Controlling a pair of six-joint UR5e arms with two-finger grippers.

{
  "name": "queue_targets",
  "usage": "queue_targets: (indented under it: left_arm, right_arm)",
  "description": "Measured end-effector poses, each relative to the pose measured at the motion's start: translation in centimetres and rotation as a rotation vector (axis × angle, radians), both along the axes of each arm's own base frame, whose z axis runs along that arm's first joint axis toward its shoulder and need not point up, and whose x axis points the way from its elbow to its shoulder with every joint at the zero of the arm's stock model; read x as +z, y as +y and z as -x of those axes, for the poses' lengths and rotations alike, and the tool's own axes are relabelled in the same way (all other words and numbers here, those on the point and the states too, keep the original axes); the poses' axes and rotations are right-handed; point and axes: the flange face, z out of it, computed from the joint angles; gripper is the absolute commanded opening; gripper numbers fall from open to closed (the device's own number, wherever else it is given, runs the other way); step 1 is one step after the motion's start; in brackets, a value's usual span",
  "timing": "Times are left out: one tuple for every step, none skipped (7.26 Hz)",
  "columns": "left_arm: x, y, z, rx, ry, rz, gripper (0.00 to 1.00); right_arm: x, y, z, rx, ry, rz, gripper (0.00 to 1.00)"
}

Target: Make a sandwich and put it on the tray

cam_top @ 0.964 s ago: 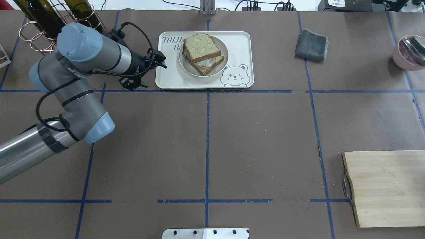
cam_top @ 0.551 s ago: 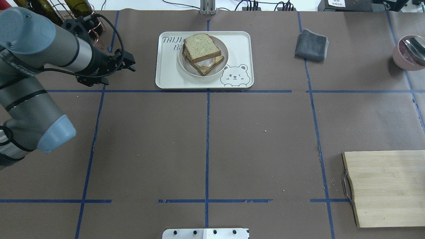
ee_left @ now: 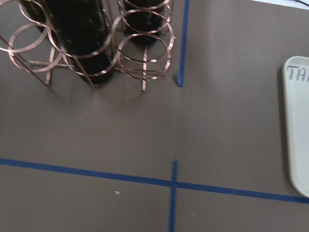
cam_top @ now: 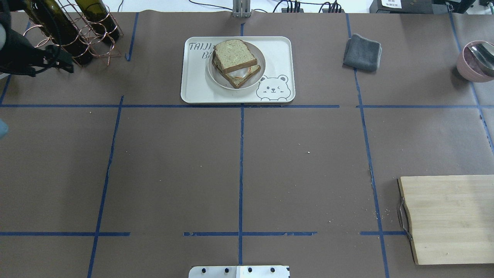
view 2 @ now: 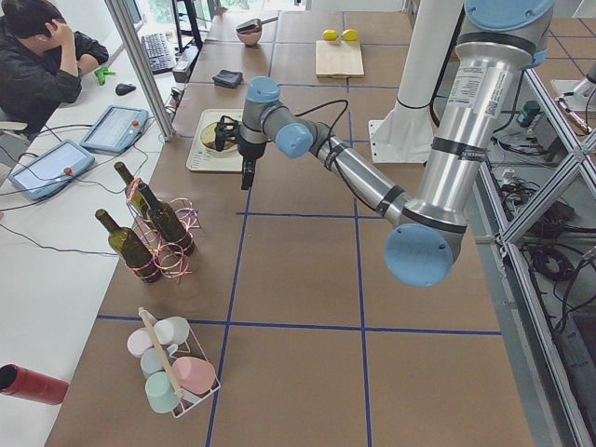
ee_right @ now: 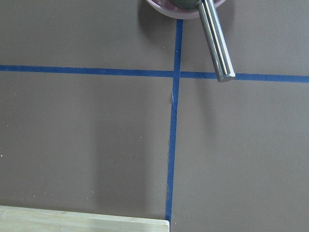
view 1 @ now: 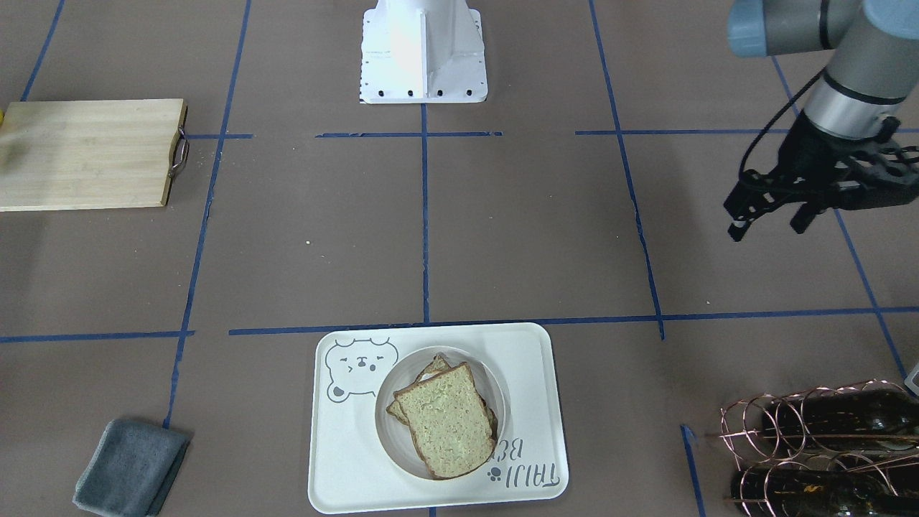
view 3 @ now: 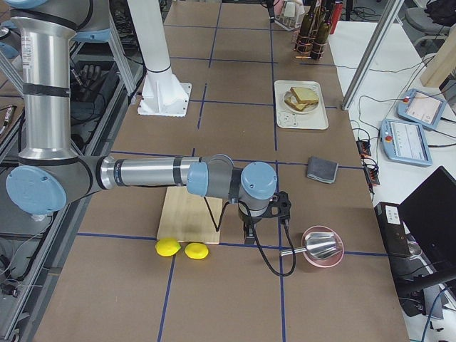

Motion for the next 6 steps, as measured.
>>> queue_targets:
  left_arm:
    - [2.8, -0.1, 4.1, 0.065, -0.072, -0.031, 1.0]
    - [5.9, -0.1, 8.0, 0.14, -0.143, -0.052, 1.0]
    - [9.2, 0.1, 11.7, 0.2, -0.193, -0.052, 1.0]
    - [13.0, 0.7, 15.1, 0.254, -0.199, -0.033, 1.0]
    - [16.6, 2.2, 17.1, 0.309, -0.149, -0.011, 1.0]
    - [19.5, 4.1, 18.2, 0.345, -0.094, 0.007, 1.0]
  right_arm:
    - [0.0, 0.0, 0.0, 0.005, 0.0, 0.0, 1.0]
    - [0.0, 0.0, 0.0, 0.011, 0.0, 0.006, 1.0]
    - [0.1, 0.0, 0.0, 0.016, -0.001, 0.011, 1.0]
    - [0.1, 0.1, 0.0, 0.019, -0.002, 0.015, 1.0]
    - [0.1, 0.1, 0.0, 0.02, -0.004, 0.018, 1.0]
    - [0.1, 0.1, 0.0, 0.022, -0.006, 0.021, 1.0]
